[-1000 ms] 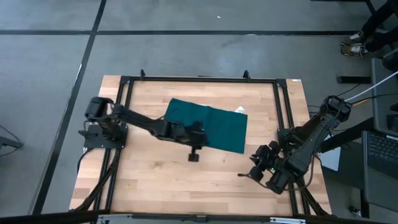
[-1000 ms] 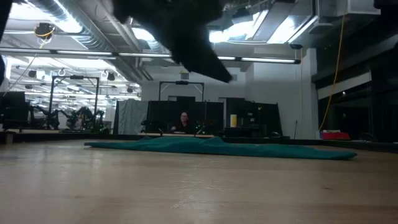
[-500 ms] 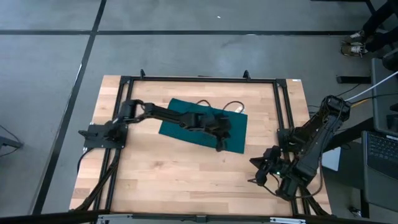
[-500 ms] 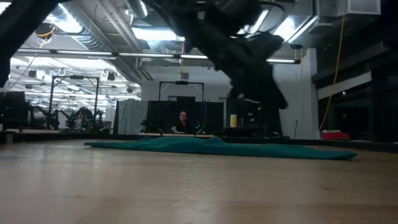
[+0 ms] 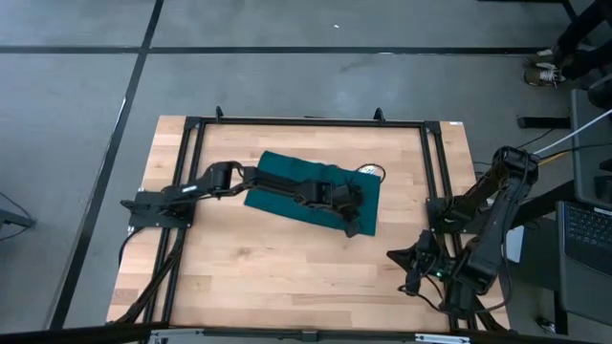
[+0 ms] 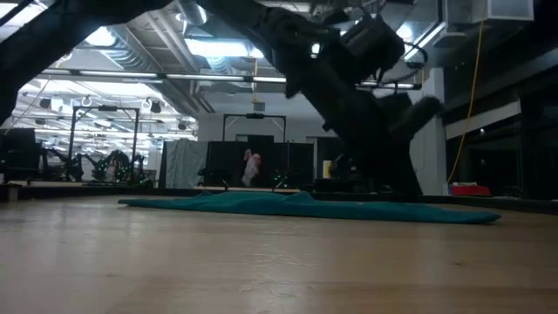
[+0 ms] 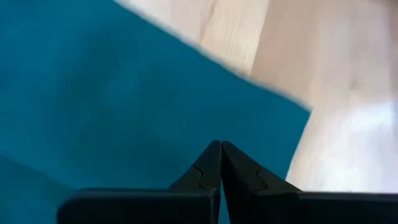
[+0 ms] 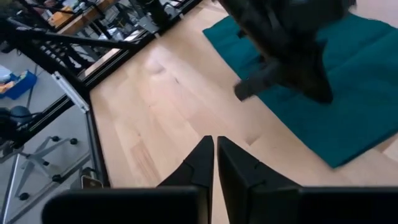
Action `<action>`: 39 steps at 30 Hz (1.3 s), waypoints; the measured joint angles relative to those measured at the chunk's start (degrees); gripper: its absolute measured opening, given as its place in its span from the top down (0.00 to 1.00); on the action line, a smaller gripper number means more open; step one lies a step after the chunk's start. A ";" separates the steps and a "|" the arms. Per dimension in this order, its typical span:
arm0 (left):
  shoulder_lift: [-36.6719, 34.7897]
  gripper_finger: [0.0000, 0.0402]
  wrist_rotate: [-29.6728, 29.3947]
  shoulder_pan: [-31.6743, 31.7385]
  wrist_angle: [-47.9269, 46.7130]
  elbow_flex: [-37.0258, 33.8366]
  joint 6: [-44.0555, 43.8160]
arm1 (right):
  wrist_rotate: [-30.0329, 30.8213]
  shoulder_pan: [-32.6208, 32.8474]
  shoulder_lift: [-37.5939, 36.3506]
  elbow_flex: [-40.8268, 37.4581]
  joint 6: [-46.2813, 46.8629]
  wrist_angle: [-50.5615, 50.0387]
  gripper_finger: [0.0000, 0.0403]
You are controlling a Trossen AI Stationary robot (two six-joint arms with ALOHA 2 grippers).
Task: Fold microfiber towels
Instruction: Fold the blue napkin
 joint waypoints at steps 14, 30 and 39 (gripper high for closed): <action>-0.12 0.99 2.04 -11.63 -11.73 -1.21 -4.39 | 1.59 -0.03 -0.02 3.67 -6.18 0.52 0.98; -20.62 0.99 -20.83 -37.05 -14.76 -32.10 -39.79 | 0.55 -1.47 0.04 4.37 -19.06 14.62 0.99; -46.43 0.99 -37.58 -38.51 -0.46 -57.61 -50.47 | -3.07 -8.96 0.11 4.06 -24.67 15.23 0.85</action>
